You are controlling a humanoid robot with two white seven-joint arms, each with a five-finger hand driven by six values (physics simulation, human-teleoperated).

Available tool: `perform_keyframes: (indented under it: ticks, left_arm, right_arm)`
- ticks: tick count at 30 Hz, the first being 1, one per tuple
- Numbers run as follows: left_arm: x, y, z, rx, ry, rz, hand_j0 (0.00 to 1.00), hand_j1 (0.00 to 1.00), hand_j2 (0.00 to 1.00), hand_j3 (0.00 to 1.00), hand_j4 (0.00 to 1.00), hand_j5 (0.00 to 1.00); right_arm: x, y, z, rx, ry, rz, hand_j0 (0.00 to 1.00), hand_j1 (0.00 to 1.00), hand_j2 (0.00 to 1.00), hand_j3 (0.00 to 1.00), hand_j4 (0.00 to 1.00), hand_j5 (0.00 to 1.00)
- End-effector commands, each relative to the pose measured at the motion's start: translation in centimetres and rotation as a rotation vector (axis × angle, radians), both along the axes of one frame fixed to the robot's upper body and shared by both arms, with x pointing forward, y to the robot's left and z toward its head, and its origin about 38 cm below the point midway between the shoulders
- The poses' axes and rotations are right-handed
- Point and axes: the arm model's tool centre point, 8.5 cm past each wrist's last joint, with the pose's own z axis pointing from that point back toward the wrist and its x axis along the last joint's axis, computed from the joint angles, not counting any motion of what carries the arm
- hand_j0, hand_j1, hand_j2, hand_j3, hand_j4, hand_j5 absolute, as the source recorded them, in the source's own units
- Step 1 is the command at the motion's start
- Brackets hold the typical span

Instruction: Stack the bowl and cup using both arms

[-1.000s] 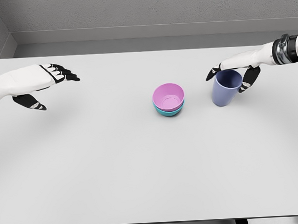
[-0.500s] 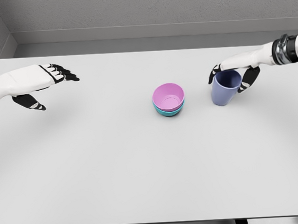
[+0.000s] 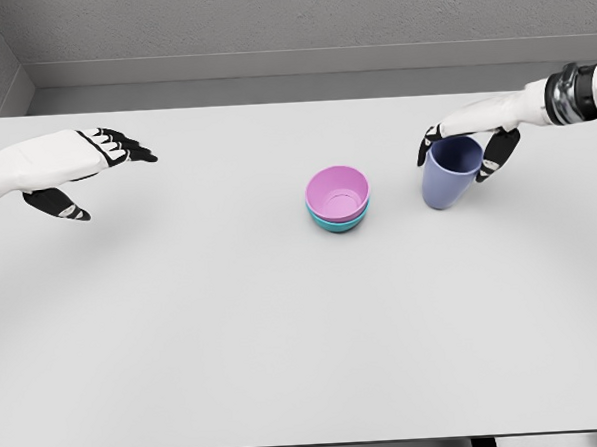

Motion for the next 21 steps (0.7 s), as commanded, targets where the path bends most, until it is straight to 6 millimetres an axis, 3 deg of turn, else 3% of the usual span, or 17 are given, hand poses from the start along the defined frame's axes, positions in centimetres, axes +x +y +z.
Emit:
perform_keyframes:
  ticks: [1, 21]
  left_arm:
    - [0.0, 0.0, 0.1, -0.005, 0.001, 0.003, 1.00, 1.00, 1.00, 1.00, 1.00, 1.00]
    - [0.0, 0.1, 0.0, -0.003, 0.001, 0.005, 1.00, 1.00, 1.00, 1.00, 1.00, 1.00]
  right_arm:
    - [0.0, 0.1, 0.1, 0.007, -0.001, 0.001, 0.73, 0.73, 0.73, 0.73, 0.73, 0.73]
    - [0.6, 0.8, 4.0, 0.019, -0.078, 0.058, 0.72, 0.72, 0.72, 0.72, 0.72, 0.72]
